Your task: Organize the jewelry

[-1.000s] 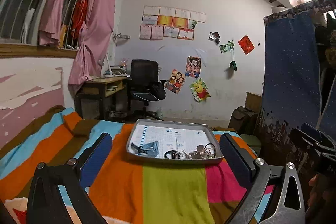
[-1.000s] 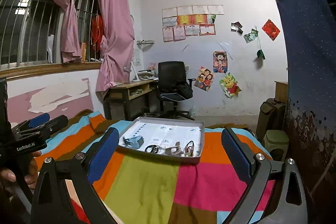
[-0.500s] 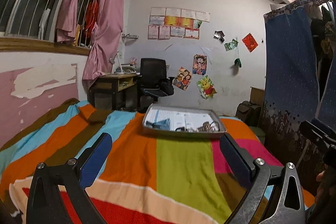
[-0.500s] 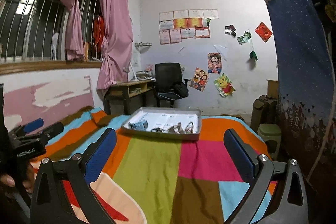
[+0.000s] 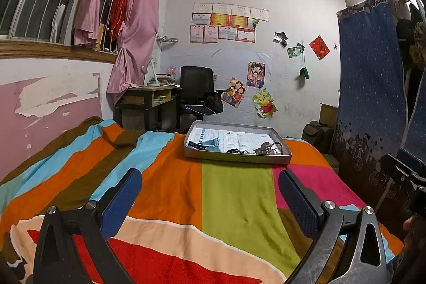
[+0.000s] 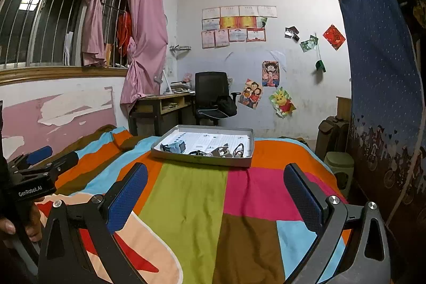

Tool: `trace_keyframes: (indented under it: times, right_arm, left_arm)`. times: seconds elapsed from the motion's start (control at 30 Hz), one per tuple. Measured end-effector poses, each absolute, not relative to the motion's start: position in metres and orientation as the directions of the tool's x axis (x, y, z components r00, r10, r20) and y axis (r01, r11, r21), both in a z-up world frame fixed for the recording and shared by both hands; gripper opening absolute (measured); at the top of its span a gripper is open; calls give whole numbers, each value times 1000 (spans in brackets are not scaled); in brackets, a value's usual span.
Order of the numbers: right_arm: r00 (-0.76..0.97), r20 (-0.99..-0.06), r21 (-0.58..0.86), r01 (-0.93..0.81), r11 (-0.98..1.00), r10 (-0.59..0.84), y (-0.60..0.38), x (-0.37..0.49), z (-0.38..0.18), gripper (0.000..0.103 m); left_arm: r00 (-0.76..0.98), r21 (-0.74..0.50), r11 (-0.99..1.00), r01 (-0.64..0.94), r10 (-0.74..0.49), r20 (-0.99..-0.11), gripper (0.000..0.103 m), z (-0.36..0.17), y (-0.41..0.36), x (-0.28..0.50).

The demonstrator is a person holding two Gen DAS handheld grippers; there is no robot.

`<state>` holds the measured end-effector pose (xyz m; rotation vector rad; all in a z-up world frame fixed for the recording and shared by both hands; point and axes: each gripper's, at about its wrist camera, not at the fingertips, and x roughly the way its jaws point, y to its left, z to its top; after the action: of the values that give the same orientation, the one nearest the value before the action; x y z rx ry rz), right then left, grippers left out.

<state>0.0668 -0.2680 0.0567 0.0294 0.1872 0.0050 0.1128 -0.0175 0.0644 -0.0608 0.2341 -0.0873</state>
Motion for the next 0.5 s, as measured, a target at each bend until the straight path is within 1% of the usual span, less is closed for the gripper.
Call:
trace_keyframes:
  times: [0.5]
  right_arm:
    - [983,-182,26,-4,1000,9,-266,69,56,100]
  left_arm:
    - [969,-66,995,81,-94,-227,103,63,-16,115]
